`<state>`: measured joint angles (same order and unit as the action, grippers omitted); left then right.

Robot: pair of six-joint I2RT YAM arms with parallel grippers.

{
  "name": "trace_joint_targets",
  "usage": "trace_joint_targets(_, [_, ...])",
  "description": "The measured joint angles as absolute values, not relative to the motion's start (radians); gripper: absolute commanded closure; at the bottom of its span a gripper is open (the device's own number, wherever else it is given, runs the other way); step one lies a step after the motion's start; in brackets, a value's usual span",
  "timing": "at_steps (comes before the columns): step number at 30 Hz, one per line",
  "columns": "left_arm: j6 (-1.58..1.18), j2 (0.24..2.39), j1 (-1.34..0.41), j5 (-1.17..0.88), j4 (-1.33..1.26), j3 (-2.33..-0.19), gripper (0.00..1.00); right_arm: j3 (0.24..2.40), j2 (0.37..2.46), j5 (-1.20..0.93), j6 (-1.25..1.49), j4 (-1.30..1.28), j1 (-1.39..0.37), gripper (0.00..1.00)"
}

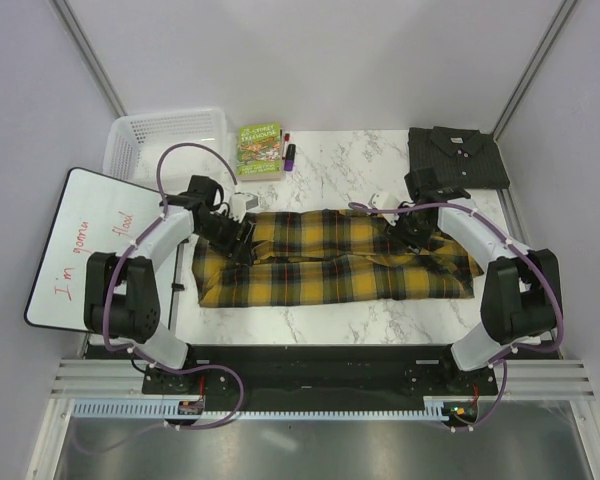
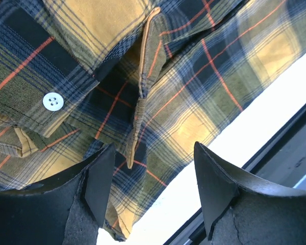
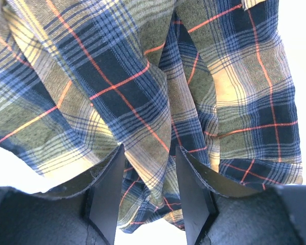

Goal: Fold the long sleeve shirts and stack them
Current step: Fold the shirt

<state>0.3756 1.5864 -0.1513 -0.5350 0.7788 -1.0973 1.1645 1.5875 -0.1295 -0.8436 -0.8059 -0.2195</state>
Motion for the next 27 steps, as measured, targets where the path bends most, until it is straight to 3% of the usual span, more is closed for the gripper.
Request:
trace_joint_targets(5, [0.384,1.593,-0.182,-0.468,0.754,-1.084,0.4,1.149,1.61,-0.099,-0.844,-0.792,-0.226,0.52])
trace_joint_targets(8, [0.391,1.6,-0.198,-0.434,0.746,-1.079,0.54,1.144,1.622,-0.084,-0.844,-0.786,-0.228,0.61])
trace_joint_targets(9, [0.395,1.606,-0.2,-0.418,0.743,-1.079,0.64,1.143,1.624,-0.076,-0.844,-0.781,-0.228,0.63])
trace_joint_targets(11, [0.398,1.615,-0.204,-0.399,0.737,-1.079,0.74,1.143,1.626,-0.062,-0.842,-0.772,-0.229,0.7])
trace_joint_targets(12, [0.403,1.617,-0.204,-0.393,0.735,-1.08,0.87,1.143,1.628,-0.053,-0.841,-0.765,-0.231,0.73])
trace_joint_targets(14, [0.41,1.62,-0.204,-0.388,0.736,-1.088,0.97,1.143,1.634,-0.041,-0.835,-0.758,-0.232,0.83])
trace_joint_targets(15, [0.412,1.62,-0.203,-0.387,0.74,-1.096,0.98,1.143,1.637,-0.035,-0.834,-0.756,-0.232,0.87])
trace_joint_targets(16, [0.416,1.625,-0.203,-0.388,0.759,-1.115,0.98,1.143,1.639,-0.031,-0.833,-0.756,-0.232,0.98])
trace_joint_targets(17, [0.419,1.628,-0.203,-0.39,0.773,-1.137,0.98,1.143,1.639,-0.027,-0.832,-0.755,-0.232,1.0])
trace_joint_targets(27, [0.508,1.63,-0.203,-0.397,0.97,-1.317,0.98,1.143,1.609,0.009,-0.833,-0.762,-0.233,1.0])
